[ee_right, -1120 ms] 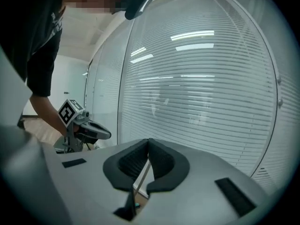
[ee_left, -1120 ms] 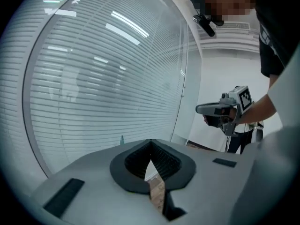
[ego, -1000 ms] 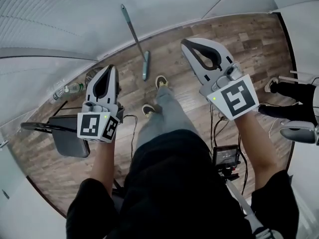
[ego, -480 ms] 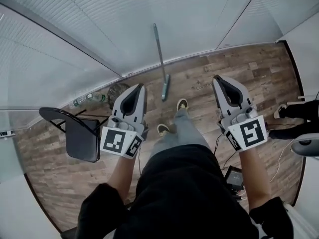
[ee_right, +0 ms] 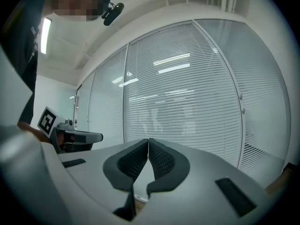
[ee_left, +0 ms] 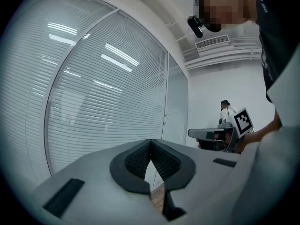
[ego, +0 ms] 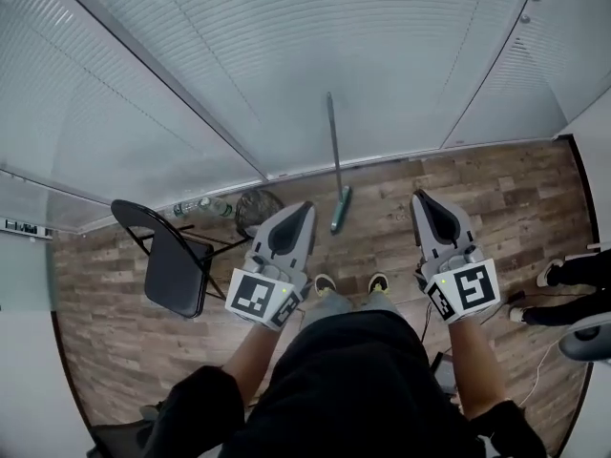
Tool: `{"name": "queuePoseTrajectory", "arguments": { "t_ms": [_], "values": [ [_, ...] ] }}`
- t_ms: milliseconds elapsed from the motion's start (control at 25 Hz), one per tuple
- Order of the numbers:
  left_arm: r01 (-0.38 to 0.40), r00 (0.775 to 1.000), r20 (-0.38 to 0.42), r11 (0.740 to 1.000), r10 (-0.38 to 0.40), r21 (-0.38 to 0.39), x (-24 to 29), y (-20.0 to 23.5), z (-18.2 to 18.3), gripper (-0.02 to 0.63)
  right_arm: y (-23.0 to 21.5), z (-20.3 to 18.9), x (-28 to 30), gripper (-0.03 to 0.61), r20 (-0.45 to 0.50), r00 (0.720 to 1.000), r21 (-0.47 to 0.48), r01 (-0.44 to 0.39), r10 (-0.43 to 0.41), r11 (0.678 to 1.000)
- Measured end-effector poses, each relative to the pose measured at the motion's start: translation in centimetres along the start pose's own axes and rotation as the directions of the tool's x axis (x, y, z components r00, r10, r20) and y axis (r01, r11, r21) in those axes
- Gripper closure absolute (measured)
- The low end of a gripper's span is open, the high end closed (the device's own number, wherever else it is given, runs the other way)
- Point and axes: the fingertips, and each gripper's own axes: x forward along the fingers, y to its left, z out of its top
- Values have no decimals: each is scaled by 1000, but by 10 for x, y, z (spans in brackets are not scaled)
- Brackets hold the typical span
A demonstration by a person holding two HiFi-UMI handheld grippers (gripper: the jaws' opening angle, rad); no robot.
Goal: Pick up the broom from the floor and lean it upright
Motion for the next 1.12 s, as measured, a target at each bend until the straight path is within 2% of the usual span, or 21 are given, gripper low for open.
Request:
{"name": "queuePoseTrajectory", "arguments": {
  "t_ms": [120, 280, 400, 520, 720, 1120],
  "values": [
    [5, 1000, 3, 1000, -5, -4, 13, -25, 3, 606, -14, 4, -3, 560, 29, 999, 27, -20, 19, 999],
    [37, 999, 2, 996, -38, 78, 28, -58, 8, 606, -30, 5, -5, 559, 31, 1000, 54, -2, 0, 999],
    [60, 997, 35, 995, -63, 85, 27, -65, 15, 606, -27, 10, -4, 560, 54, 999, 15, 6, -7, 1000],
    [46, 998, 31, 996, -48, 72, 23, -59, 9, 607, -23, 5, -5, 560, 43, 999, 6, 24, -24, 1000],
    [-14, 1000, 19, 999, 13, 37, 22, -35, 3, 606, -17, 3, 6, 560, 21, 1000, 11, -7, 7, 1000],
    [-14, 1000, -1, 999, 14, 38, 17, -18, -5, 607, -14, -4, 23, 560, -17, 999, -23, -47, 47, 999]
  ]
}}
